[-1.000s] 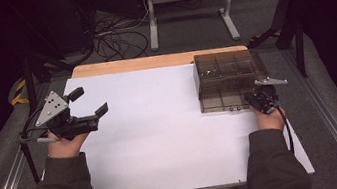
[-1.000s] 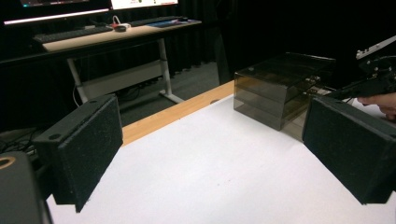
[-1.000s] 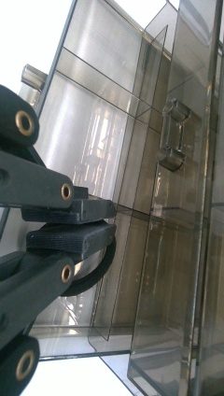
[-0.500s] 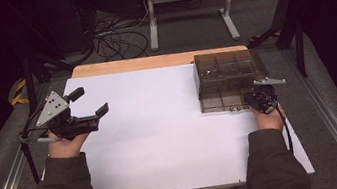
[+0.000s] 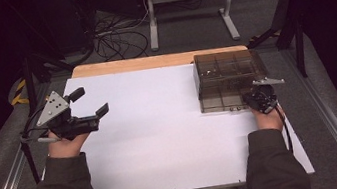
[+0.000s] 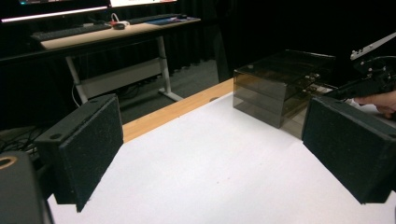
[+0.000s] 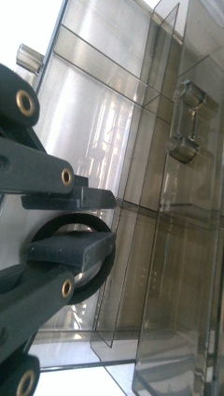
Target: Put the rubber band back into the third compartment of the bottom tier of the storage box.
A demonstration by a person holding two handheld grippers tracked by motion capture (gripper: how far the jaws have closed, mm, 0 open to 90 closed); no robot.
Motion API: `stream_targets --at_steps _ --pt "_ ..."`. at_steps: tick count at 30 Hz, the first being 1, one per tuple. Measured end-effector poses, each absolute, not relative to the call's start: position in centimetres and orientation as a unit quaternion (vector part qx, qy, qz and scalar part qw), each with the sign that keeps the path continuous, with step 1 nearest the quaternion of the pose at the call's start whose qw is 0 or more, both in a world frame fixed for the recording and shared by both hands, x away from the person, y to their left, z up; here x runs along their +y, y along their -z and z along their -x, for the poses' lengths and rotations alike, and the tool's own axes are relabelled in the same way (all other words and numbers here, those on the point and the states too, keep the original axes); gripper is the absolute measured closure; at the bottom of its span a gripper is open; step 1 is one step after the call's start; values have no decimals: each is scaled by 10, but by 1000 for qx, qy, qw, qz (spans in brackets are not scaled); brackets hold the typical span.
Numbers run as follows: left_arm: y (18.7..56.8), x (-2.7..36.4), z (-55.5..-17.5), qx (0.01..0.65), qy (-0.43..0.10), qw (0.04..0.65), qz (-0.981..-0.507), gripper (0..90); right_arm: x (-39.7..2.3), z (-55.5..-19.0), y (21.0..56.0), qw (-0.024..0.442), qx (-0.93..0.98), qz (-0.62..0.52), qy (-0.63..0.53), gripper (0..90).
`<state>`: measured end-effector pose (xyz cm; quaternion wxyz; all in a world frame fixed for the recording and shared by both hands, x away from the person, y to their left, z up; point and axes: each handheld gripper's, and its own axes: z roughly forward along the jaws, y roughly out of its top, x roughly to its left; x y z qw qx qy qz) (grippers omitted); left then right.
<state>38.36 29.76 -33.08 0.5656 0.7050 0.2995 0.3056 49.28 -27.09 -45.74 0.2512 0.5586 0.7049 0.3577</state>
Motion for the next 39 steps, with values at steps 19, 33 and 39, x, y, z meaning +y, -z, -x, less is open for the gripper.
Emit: stream_targets --at_steps 19,33,39 --pt "331 298 -384 300 -304 567 -705 63 -274 -491 456 257 694 -566 -364 661" --pt "332 298 -385 303 -303 563 -706 63 -277 -489 451 265 679 -574 -374 509" --pt "332 299 -384 302 -306 565 -704 63 -273 -488 451 263 685 -566 -377 479"
